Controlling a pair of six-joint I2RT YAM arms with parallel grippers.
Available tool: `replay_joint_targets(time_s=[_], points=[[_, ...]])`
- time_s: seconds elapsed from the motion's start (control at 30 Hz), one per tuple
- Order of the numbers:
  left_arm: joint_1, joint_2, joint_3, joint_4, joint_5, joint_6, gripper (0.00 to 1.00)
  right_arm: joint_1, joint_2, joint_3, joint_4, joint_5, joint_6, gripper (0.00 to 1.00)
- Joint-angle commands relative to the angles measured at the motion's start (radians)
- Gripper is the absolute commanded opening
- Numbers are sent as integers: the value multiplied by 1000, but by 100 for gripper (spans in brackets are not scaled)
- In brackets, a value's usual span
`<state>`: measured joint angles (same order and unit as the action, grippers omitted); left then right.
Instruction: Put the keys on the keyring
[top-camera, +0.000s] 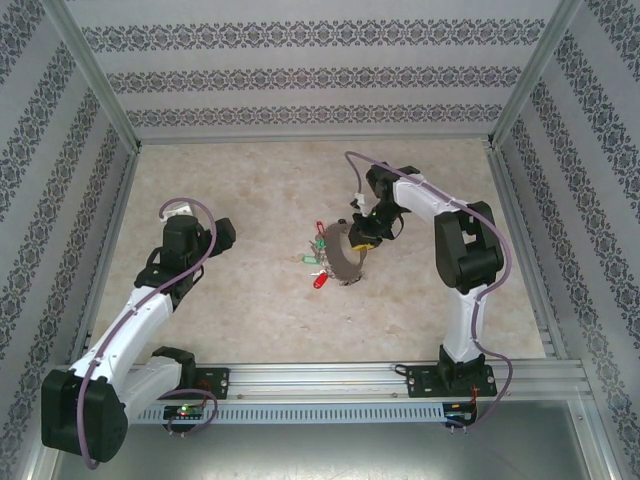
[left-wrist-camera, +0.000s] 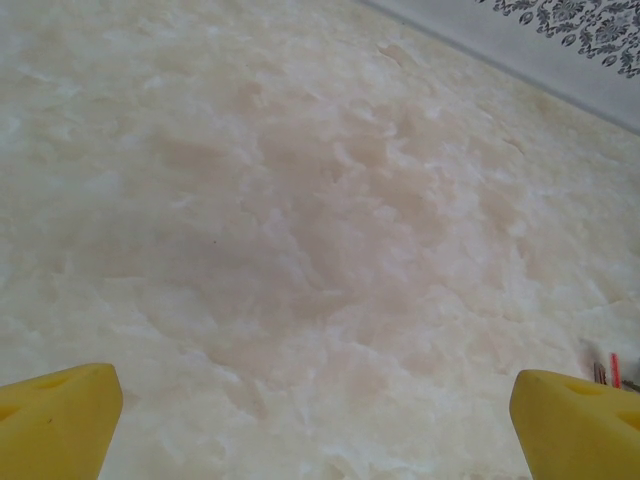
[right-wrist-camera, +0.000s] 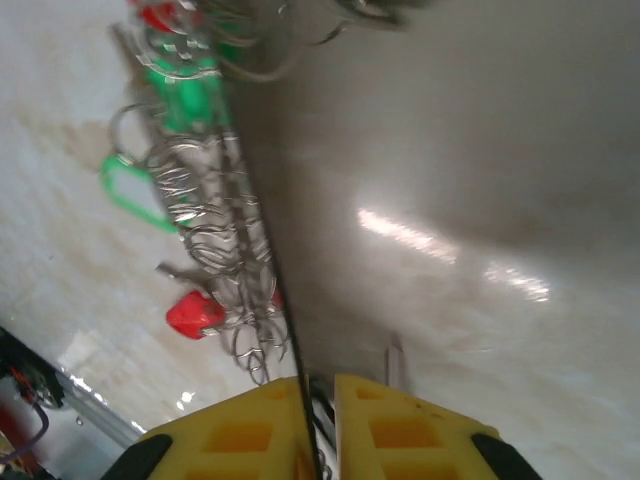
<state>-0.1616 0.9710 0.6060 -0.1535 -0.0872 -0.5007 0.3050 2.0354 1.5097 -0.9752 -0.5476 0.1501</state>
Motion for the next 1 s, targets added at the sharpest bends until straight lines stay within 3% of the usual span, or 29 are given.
replay_joint_targets(time_s=[0.0, 0.23, 0.37, 0.53, 0.7, 0.73, 0.77, 0.9, 0.97], points=[[13, 14, 7, 9, -11, 47, 100, -33, 13, -27, 30, -12, -15, 21], [13, 118, 94, -86, 0, 85, 100, -83, -58, -99, 98, 62, -3, 39], [16, 138, 102, -81, -14, 91, 100, -108, -139, -157, 154, 98, -4, 41], [29, 139, 133, -92, 35, 182, 100, -109, -337, -268, 315, 105, -15, 49], [39, 106, 176, -123, 104, 338, 100, -110, -598, -408, 508, 196, -12, 53], [39, 95, 181, -132, 112, 366, 100, -112, -651, -444, 555, 222, -9, 63], [39, 80, 180, -136, 112, 382, 100, -112, -720, -496, 617, 262, -4, 97], [39, 1, 74, -40, 129, 460, 100, -128, -961, -724, 834, 439, 13, 98], [39, -30, 5, 29, 78, 458, 100, -134, -1057, -848, 951, 529, -10, 98]])
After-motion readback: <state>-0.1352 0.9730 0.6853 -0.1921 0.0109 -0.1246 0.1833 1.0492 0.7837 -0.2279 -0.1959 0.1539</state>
